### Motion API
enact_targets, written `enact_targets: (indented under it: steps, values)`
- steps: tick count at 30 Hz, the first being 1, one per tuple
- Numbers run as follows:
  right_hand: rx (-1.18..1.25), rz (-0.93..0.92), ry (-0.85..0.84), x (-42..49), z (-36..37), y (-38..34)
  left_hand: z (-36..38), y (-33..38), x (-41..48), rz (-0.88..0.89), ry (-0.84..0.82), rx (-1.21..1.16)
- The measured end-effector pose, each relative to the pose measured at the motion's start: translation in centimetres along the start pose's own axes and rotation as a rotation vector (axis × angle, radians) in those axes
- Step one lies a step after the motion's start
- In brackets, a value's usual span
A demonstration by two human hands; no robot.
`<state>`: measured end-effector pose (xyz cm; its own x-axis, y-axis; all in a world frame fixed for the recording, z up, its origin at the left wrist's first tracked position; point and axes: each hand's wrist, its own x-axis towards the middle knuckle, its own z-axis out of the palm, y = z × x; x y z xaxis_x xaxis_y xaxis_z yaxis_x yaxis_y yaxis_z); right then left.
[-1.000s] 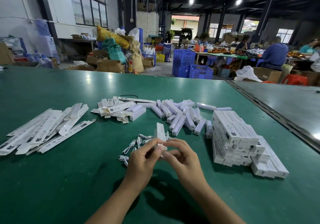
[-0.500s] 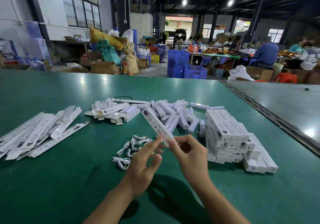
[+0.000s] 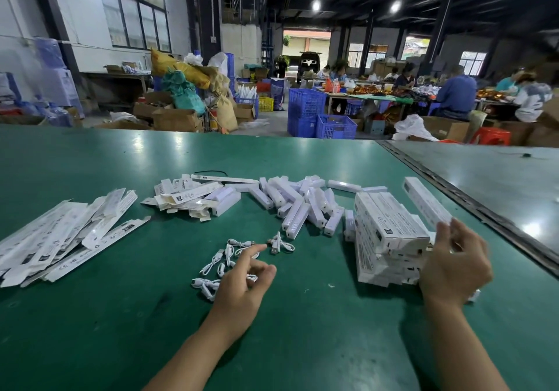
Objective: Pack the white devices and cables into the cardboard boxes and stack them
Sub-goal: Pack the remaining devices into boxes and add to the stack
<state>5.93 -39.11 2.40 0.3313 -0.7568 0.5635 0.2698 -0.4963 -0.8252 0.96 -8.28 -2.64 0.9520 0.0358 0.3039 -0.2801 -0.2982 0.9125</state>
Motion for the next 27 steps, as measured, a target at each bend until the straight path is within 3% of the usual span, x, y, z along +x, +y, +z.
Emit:
enact_targets:
  steps: [7,19,22,27]
  values:
    - [-0.055,0.244,-0.009,0.0,-0.2,1.6,0.0,0.1,0.0,-0.003,-0.011,-0.010]
    - [-0.142,0.152,-0.105,-0.7,0.1,1.4,-0.3,0.7,-0.5,0.070,0.021,-0.025]
    - [-0.256,-0.010,-0.098,-1.2,0.4,0.2,-0.6,1.1,0.0,0.105,0.171,-0.025]
    - [-0.108,-0.639,-0.254,-5.9,2.5,-2.5,-3.4,1.0,2.9,0.190,0.406,0.177]
